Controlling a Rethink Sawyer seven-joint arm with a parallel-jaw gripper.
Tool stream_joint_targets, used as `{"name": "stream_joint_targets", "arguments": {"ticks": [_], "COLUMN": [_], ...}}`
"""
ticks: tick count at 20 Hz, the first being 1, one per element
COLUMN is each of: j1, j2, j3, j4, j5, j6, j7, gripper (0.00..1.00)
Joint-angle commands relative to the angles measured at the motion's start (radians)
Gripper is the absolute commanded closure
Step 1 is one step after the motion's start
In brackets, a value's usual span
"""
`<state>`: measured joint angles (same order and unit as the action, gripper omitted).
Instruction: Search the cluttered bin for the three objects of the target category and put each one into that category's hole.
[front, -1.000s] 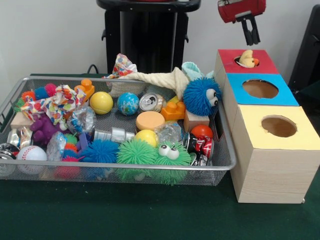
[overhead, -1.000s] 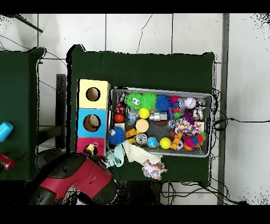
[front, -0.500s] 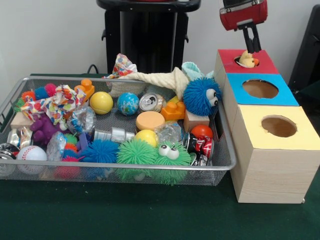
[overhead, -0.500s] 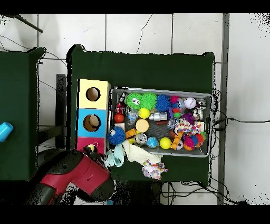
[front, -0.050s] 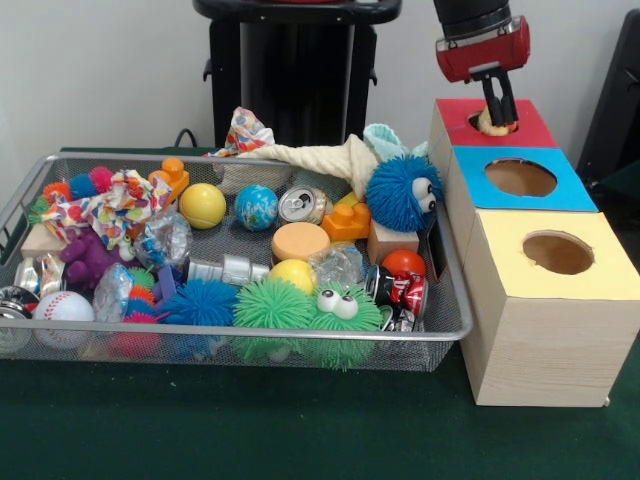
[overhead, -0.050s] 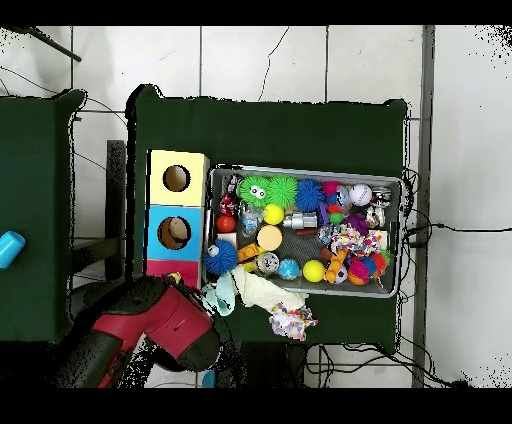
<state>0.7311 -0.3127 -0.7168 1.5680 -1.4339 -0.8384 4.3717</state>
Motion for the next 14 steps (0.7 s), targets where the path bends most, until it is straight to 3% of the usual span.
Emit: {"name": "stream_joint_targets", "arguments": {"ticks": [1,14], "j1": [-0.035,-0.056], "j2": [0.049,0.066], "j3": [0.195,0.259], "j4": [-0.065,-0.046], "j5": [0.039,0.069], "j6": [0.105,0.165], "j7": [0.238,0.153], "gripper": [1.0,1.0]}}
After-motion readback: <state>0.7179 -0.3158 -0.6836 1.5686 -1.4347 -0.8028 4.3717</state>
